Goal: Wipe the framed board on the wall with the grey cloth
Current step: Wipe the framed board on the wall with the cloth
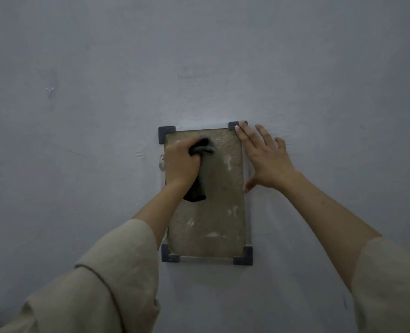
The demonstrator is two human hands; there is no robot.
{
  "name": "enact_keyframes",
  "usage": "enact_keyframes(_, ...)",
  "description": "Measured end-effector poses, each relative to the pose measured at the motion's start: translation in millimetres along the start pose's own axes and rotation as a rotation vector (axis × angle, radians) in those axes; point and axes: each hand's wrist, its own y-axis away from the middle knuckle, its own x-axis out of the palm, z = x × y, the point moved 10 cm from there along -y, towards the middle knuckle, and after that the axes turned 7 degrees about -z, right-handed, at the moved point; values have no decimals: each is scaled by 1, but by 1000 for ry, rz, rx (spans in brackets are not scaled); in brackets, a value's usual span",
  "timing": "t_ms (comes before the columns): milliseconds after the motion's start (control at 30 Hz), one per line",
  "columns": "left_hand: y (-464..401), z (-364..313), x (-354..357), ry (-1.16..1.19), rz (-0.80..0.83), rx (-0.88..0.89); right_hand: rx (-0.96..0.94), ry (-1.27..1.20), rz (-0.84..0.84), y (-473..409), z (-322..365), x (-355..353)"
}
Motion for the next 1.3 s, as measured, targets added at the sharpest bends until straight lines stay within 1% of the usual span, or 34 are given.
enact_keyframes(33,1,-7,6,16,69,73,-1,0,-1,0,0,0)
enact_keyframes(67,-3,-7,7,27,88,88,-3,0,0,0,0,1)
enact_keyframes(100,-10,0,4,34,52,38,-2,-2,0,0,0,1)
enact_keyframes(167,-18,21,-11,21,-110,-169,2,-4,2,0,0,1)
enact_keyframes(200,-15,22,-16,0,-165,-216,2,-4,1,-1,0,1)
enact_keyframes(233,-11,13,-14,-7,-165,-180,2,-4,0,-1,-1,1)
enact_keyframes(333,-2,-22,9,27,38,100,-2,3,-3,-1,0,1)
enact_keyframes(367,-5,-25,11,19,85,135,-3,4,-5,-1,0,1)
enact_keyframes(400,-12,-20,10,3,94,120,-2,4,-5,-1,0,1)
enact_keyframes(433,-20,-11,5,-7,61,55,-1,3,-5,-1,0,1)
enact_keyframes(500,-24,4,-10,-10,-75,-100,1,2,-6,-1,0,1)
enact_keyframes(533,-20,1,-13,-18,-103,-114,2,3,-7,-1,0,1)
enact_keyframes(567,-15,-8,-8,-19,-71,-61,3,4,-8,-1,0,1)
enact_keyframes(633,-4,-28,13,-7,95,128,2,8,-10,-1,0,1)
enact_keyframes(667,-1,-32,18,-4,158,191,2,9,-10,-1,0,1)
enact_keyframes(700,-2,-30,18,0,174,204,2,10,-10,-1,0,2)
enact_keyframes(733,-8,-23,12,9,136,166,2,10,-8,-1,0,2)
enact_keyframes(833,-12,13,-18,-30,-126,-118,1,6,-4,-1,-1,2)
enact_keyframes(867,-7,15,-20,-27,-140,-146,2,3,-3,-1,-1,2)
enact_keyframes(900,-2,10,-15,-6,-93,-99,3,1,-2,-1,-1,2)
enact_keyframes(967,9,-9,5,10,108,95,5,2,-2,-1,0,2)
enact_keyframes(1000,13,-14,11,-4,198,164,4,4,0,-1,0,2)
enact_keyframes(1033,12,-14,11,-25,232,188,4,4,0,-1,0,2)
enact_keyframes(1067,8,-10,7,-38,197,167,3,3,-5,-1,0,1)
enact_keyframes(1100,1,-1,-1,-41,114,90,4,1,-9,0,-1,1)
enact_keyframes(1167,-2,25,-23,-32,-96,-157,2,0,-14,0,0,0)
enact_keyframes(1200,2,33,-27,-33,-138,-228,1,3,-14,0,0,1)
enact_keyframes(1233,5,31,-24,-33,-118,-205,3,5,-11,0,0,1)
enact_keyframes(1300,16,8,-5,0,80,21,6,2,-2,-1,0,1)
